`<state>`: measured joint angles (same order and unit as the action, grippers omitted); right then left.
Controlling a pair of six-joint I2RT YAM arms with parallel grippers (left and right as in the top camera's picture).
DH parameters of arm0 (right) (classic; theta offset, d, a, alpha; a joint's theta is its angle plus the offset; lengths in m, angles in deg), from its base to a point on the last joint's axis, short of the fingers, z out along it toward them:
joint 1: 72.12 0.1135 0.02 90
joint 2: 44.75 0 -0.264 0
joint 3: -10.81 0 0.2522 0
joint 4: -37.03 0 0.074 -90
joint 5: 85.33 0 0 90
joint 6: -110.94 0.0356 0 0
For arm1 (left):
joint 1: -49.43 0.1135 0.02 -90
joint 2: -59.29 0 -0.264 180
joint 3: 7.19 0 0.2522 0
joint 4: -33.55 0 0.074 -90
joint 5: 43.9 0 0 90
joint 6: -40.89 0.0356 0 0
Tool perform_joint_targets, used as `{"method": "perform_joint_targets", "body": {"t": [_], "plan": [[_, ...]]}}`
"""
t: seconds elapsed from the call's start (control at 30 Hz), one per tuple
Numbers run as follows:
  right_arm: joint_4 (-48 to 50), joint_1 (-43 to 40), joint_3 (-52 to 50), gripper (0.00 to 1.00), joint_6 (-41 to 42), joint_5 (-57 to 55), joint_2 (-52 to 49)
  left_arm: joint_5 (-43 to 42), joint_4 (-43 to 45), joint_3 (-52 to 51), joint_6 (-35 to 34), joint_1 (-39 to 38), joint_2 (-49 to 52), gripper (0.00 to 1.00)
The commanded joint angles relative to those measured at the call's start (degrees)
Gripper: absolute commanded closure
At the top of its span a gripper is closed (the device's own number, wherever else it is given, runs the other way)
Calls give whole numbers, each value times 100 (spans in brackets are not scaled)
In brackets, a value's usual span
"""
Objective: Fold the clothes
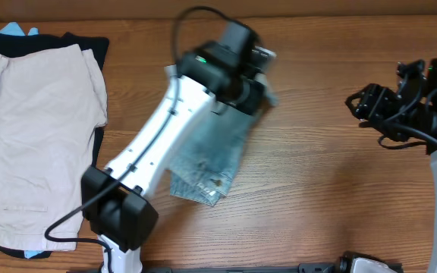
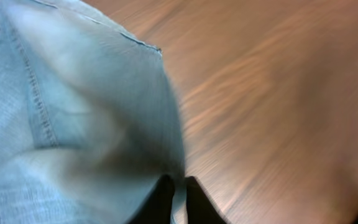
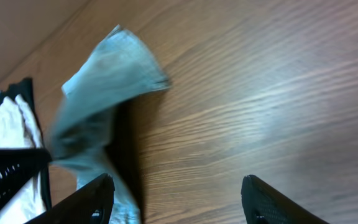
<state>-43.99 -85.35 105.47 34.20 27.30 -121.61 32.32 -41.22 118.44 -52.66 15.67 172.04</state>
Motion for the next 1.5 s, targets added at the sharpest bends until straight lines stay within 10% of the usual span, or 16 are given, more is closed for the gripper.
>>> {"method": "perform_joint_targets", "body": {"t": [0.0,0.1,0.5,0.83,1.47], "plan": [[-74,-284,140,27,-179,-7,105,-153,229,44,-251,-264,76,51],[-149,-479,140,25,-313,-4,105,-153,205,79,-251,-264,72,0],[-243,-476,107,22,-608,-7,85,841,-1753,85,-721,1298,98,0],[-210,107,79,23,-608,-7,-177,516,-1355,-1506,-623,2175,96,0],[855,3936,79,33,1523,-610,-2350,363,-455,-1711,-444,3884,-122,0]]}}
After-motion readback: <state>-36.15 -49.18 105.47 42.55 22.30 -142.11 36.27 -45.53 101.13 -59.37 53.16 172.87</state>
